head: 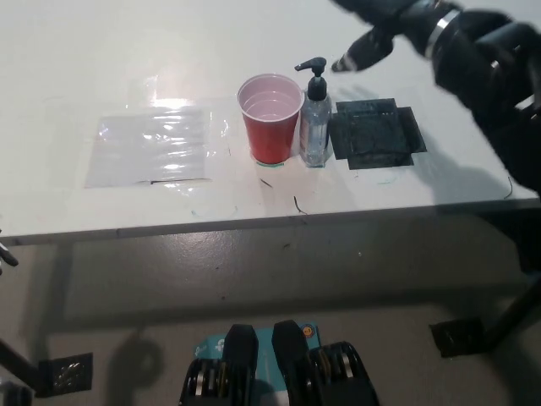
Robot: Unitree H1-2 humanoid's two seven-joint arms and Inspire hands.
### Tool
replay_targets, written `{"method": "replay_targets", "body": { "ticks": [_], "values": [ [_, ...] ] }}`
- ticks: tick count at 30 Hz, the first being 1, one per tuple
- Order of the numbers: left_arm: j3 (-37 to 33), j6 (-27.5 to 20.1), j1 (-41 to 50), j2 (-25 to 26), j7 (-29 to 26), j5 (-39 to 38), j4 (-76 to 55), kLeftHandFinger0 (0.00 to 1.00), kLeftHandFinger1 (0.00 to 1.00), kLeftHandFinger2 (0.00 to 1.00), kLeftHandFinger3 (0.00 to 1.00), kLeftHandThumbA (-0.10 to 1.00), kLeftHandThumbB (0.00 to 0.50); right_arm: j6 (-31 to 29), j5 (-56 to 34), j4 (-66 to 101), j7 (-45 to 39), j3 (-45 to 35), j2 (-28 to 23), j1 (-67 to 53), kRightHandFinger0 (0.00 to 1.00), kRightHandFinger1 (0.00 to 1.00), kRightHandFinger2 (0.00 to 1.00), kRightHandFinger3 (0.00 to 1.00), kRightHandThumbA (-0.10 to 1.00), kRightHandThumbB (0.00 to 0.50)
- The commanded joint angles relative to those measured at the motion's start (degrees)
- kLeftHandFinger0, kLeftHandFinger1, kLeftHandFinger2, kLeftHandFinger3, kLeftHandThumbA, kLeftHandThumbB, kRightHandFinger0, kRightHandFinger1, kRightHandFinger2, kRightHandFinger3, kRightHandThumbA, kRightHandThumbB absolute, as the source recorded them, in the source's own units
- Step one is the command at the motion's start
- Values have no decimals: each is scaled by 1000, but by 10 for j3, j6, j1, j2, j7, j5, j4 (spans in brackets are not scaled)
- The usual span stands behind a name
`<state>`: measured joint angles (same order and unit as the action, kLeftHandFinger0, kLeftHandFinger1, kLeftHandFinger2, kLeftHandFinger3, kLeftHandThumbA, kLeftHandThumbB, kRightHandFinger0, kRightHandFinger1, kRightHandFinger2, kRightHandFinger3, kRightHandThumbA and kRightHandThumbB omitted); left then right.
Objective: The robot uses its right hand to press the hand soap kept in the middle of the table to get liquid hand soap out
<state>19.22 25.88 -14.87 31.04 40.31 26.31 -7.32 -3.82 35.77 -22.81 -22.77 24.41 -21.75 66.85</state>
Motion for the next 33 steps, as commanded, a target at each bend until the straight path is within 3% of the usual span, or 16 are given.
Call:
{"method": "replay_targets", "body": {
  "ticks": [1,6,8,14,20,22,24,33],
  "values": [
    [10,11,-5,13,13,6,-17,1000,1000,1000,827,326,0,29,-21,49,-35,-35,-31,36,1000,1000,1000,1000,1000,408],
    [15,11,-2,15,16,7,-15,1000,1000,1000,896,344,0,42,-40,100,-46,-68,-53,6,1000,1000,1000,1000,1000,358],
    [18,11,1,13,18,8,-17,1000,1000,1000,879,346,0,52,-52,125,-47,-89,-62,-15,1000,1000,1000,1000,1000,347],
    [22,11,4,10,13,10,-18,1000,1000,1000,905,338,0,83,-66,198,-46,-140,-86,-82,1000,1000,1000,1000,1000,389],
    [22,11,9,10,5,7,-16,1000,1000,1000,841,317,0,101,-93,246,-31,-197,-95,-163,1000,1000,1000,1000,1000,412],
    [26,11,10,9,5,5,-19,1000,1000,1000,817,304,0,150,-112,292,-45,-226,-95,-204,1000,1000,1000,1000,1000,358],
    [24,11,9,12,2,1,-17,1000,1000,1000,844,303,0,161,-110,326,-43,-238,-96,-234,1000,1000,1000,1000,1000,341],
    [31,11,13,4,0,1,-12,1000,1000,1000,931,312,0,176,-122,368,-8,-291,-77,-348,1000,1000,1000,1000,1000,369]
  ]
}}
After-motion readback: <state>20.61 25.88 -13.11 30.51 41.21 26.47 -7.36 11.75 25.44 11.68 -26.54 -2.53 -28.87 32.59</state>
